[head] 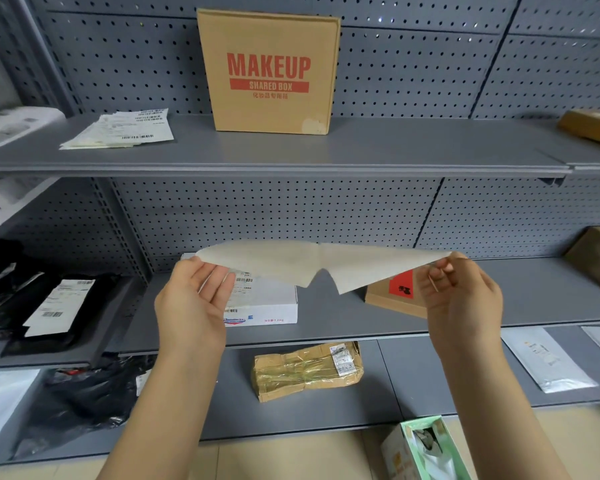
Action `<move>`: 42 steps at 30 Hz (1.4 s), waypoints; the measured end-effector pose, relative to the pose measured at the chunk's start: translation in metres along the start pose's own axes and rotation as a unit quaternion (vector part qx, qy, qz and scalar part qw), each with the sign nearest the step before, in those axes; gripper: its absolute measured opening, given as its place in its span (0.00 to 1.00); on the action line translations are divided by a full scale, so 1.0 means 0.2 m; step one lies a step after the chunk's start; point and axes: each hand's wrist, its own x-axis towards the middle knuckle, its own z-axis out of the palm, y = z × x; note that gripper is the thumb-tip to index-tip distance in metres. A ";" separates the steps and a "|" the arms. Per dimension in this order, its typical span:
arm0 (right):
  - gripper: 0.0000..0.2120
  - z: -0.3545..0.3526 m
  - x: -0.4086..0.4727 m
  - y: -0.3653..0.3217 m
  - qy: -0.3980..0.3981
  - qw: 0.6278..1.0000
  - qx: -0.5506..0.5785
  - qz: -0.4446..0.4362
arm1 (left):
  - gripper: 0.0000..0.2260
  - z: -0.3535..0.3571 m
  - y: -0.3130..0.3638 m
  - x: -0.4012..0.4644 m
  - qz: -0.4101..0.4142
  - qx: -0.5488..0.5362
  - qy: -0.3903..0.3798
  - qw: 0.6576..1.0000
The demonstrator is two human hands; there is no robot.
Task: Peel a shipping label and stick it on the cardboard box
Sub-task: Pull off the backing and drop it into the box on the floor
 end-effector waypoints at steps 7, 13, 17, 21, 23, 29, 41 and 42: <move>0.15 -0.06 0.03 -0.03 0.020 0.999 0.029 -0.012 | 0.05 0.00 0.00 0.01 0.008 -0.005 0.017 1.000; 0.15 -0.14 0.04 -0.04 0.048 0.999 0.010 -0.016 | 0.05 0.04 -0.05 0.02 0.010 -0.001 0.036 0.999; 0.14 -0.21 0.05 -0.06 0.063 0.998 0.001 -0.020 | 0.05 0.09 -0.10 0.01 0.002 0.011 0.028 1.000; 0.14 -0.30 0.06 -0.10 0.087 0.996 0.013 -0.033 | 0.07 0.15 -0.19 -0.01 -0.022 0.026 0.015 0.999; 0.14 -0.35 0.06 -0.11 0.111 0.993 0.011 -0.035 | 0.06 0.18 -0.24 -0.01 -0.041 0.036 0.001 0.999; 0.14 -0.49 0.03 -0.16 0.171 0.984 -0.012 -0.043 | 0.08 0.27 -0.41 -0.07 -0.083 0.071 -0.030 0.994; 0.14 -0.83 -0.04 -0.18 0.288 0.956 -0.024 -0.054 | 0.06 0.43 -0.76 -0.17 -0.161 0.141 -0.114 0.970; 0.14 -0.87 -0.04 -0.18 0.302 0.951 -0.026 -0.055 | 0.07 0.43 -0.79 -0.18 -0.169 0.148 -0.124 0.967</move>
